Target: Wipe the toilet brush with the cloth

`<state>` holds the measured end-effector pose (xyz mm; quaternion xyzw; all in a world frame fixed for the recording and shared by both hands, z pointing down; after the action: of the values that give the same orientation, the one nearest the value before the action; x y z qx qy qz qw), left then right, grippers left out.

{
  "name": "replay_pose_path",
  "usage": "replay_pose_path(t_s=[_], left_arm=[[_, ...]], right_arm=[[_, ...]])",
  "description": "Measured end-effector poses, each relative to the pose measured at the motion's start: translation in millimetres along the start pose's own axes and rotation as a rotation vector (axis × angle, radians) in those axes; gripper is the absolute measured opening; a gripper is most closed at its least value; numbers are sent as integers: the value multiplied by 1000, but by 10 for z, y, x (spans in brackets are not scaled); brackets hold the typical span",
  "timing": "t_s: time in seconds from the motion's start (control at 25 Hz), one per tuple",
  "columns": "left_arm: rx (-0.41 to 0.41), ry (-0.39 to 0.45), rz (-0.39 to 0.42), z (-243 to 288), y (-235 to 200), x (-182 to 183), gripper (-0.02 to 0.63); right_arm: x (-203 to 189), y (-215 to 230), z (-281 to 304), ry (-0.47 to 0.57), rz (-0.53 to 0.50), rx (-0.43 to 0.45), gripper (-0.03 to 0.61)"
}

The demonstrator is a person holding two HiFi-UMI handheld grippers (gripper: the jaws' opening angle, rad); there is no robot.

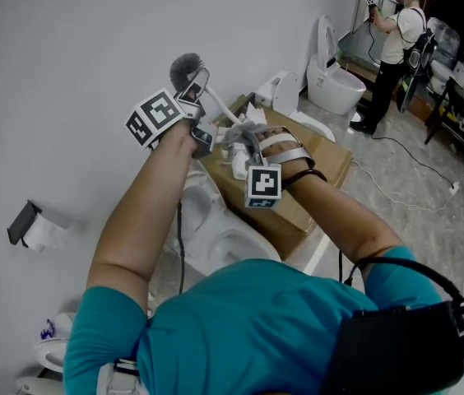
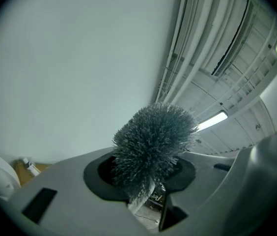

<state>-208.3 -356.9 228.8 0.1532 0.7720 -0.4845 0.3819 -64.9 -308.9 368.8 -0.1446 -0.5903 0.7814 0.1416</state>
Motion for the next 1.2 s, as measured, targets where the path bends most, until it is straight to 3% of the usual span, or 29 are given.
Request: replay_pose_path(t_s=[0.16, 0.32, 0.84, 1.2], left_arm=[[4, 12, 16, 124, 72, 93, 160], [8, 22, 13, 215, 90, 160, 160], [15, 15, 12, 228, 24, 256, 160], [14, 54, -14, 162, -7, 371, 160]], right_arm=[[-125, 134, 138, -29, -73, -54, 20], [-217, 289, 220, -52, -65, -71, 20], [-296, 272, 240, -72, -48, -45, 18], [-439, 153, 251, -102, -54, -27, 18]])
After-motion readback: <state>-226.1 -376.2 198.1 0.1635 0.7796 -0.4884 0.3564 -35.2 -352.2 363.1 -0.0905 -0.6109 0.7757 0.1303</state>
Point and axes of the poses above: the fingertips, and each gripper's own axes: z forward along the fingers, y to its right, x out of its top, the point moved 7 cm from there along -z, backward along the fingers, and after that the axes turned 1 degree about -x, right-handed, at the moved point
